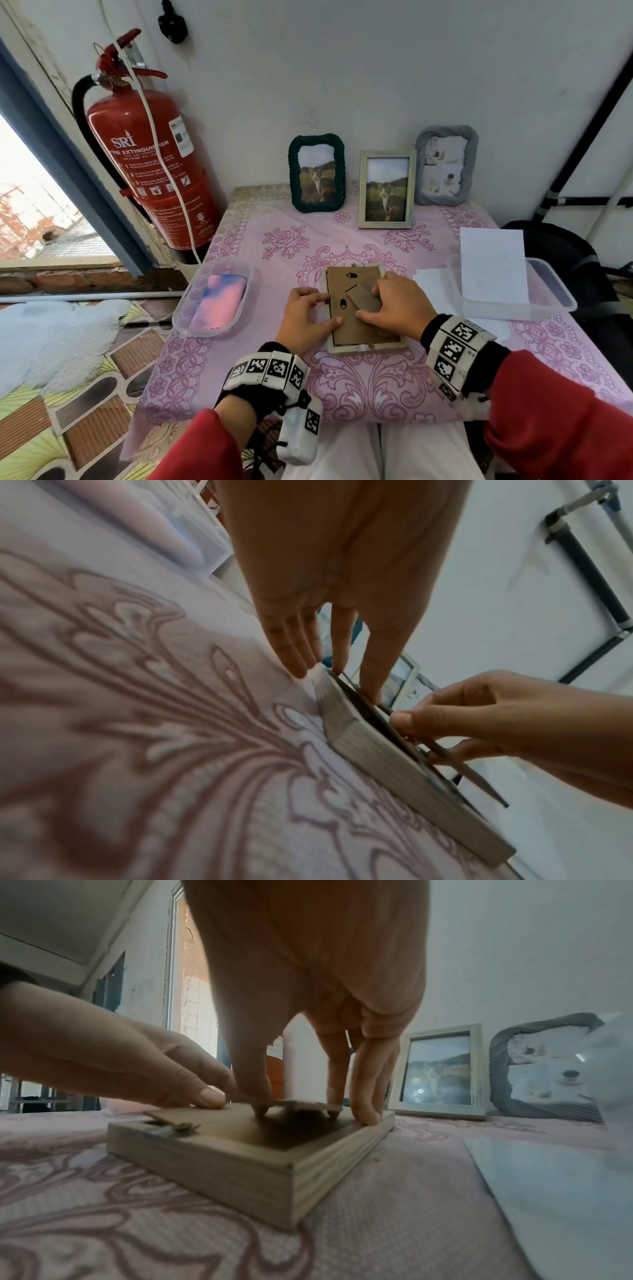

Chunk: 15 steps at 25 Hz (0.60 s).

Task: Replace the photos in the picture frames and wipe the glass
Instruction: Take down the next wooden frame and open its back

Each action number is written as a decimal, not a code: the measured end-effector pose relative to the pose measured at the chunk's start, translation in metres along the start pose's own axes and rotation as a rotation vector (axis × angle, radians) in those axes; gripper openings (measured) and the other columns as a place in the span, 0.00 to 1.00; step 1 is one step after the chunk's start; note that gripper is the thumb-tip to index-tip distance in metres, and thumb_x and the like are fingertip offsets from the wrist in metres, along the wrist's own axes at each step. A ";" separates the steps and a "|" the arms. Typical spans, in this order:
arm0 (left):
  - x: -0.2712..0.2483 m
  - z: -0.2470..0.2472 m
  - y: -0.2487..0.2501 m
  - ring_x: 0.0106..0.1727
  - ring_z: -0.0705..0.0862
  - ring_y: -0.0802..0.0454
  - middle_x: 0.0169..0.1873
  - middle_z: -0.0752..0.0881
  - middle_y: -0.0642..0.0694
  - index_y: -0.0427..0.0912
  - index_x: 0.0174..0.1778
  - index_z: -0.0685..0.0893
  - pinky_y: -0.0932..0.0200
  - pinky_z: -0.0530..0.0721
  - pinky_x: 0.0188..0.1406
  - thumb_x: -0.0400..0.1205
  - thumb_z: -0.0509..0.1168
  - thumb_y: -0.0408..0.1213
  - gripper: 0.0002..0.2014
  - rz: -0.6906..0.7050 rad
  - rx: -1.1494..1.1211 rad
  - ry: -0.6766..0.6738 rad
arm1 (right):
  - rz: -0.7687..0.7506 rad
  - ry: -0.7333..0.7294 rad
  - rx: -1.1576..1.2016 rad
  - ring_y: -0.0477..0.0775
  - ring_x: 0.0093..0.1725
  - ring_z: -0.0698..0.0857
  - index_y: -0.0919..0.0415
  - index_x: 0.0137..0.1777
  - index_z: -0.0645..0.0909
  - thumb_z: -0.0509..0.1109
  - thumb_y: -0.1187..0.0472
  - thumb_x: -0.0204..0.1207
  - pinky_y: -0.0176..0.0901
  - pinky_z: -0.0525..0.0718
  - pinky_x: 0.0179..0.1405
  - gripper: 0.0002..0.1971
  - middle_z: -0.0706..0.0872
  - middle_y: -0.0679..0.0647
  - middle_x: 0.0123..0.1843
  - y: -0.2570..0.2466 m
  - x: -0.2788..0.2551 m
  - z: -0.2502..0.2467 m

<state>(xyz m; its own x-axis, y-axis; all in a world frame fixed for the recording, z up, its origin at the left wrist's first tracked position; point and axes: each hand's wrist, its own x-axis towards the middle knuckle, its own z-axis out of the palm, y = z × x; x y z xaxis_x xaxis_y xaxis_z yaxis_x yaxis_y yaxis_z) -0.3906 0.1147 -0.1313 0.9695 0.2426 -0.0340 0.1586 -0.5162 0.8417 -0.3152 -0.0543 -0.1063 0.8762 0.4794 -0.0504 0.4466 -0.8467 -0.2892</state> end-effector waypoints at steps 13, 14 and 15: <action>0.002 -0.012 0.000 0.39 0.78 0.53 0.36 0.79 0.43 0.37 0.71 0.72 0.62 0.81 0.42 0.80 0.62 0.21 0.23 -0.025 -0.375 0.050 | -0.083 -0.207 0.252 0.55 0.67 0.74 0.60 0.67 0.78 0.64 0.68 0.77 0.36 0.69 0.63 0.18 0.76 0.58 0.65 0.027 -0.007 -0.020; 0.002 -0.017 -0.004 0.38 0.78 0.54 0.35 0.79 0.45 0.37 0.72 0.72 0.63 0.80 0.41 0.80 0.61 0.21 0.23 -0.028 -0.362 0.082 | -0.082 -0.252 0.237 0.55 0.70 0.71 0.58 0.70 0.75 0.66 0.67 0.76 0.38 0.67 0.68 0.22 0.72 0.58 0.68 0.028 -0.007 -0.020; 0.001 -0.023 -0.007 0.38 0.78 0.54 0.35 0.79 0.45 0.37 0.72 0.72 0.63 0.80 0.40 0.80 0.61 0.21 0.23 -0.031 -0.355 0.104 | -0.069 -0.261 0.236 0.56 0.72 0.68 0.57 0.73 0.72 0.68 0.65 0.76 0.41 0.66 0.72 0.25 0.69 0.58 0.70 0.029 -0.007 -0.019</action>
<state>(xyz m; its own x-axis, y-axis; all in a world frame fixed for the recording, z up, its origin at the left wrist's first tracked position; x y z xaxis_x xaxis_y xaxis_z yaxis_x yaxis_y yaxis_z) -0.3947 0.1374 -0.1251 0.9381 0.3456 -0.0228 0.0952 -0.1942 0.9763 -0.3052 -0.0864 -0.0963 0.7563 0.6018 -0.2565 0.4220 -0.7484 -0.5116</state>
